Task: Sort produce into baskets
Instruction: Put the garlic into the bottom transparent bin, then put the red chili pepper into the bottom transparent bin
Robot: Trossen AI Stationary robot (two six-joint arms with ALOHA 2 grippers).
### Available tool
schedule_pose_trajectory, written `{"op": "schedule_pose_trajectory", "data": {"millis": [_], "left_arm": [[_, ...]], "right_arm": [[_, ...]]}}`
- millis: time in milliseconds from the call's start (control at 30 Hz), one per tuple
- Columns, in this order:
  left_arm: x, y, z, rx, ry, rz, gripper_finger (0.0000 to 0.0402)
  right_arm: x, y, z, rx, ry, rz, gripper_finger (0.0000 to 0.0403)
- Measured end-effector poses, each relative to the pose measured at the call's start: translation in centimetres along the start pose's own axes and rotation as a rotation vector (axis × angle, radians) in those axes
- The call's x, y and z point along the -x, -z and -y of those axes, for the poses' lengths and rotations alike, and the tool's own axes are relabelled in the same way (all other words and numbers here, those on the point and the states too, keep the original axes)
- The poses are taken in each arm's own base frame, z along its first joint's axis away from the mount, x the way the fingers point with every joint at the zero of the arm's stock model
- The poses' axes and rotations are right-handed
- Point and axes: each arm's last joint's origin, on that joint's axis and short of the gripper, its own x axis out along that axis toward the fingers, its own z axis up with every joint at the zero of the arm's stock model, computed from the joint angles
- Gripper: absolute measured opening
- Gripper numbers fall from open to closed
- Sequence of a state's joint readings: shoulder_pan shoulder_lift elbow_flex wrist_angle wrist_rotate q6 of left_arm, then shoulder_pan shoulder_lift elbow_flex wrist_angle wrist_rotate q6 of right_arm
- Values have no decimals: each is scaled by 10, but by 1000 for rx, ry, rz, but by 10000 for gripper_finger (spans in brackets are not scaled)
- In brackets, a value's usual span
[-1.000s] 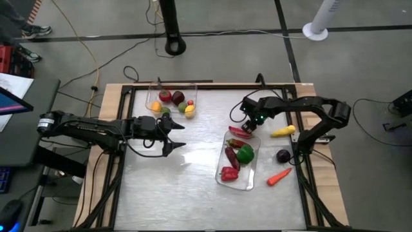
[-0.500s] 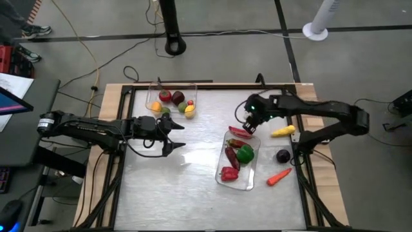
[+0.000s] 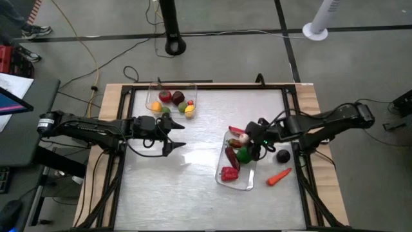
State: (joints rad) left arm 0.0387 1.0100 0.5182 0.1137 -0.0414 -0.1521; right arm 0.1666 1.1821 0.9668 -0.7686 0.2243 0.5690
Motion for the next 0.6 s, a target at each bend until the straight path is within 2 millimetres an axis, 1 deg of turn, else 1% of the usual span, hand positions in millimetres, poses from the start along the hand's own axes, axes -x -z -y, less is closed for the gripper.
{"op": "schedule_pose_trajectory", "data": {"millis": [133,267,367,467,533,600], "left_arm": [[0,0,0,18,1,4,361],[0,-1,0,19,7,6,361],[0,-1,1,19,9,9,361],[0,-1,1,18,10,12,361],[0,-2,1,19,10,15,361],[0,-2,1,18,11,17,361]], "right_arm": [[-3,3,-5,4,3,-14,245],[-3,3,-3,3,9,-26,275],[1,3,6,-15,58,-19,286],[3,-3,19,-31,160,31,290],[-3,-10,30,-39,189,25,290],[-13,-16,44,-30,204,-26,291]]}}
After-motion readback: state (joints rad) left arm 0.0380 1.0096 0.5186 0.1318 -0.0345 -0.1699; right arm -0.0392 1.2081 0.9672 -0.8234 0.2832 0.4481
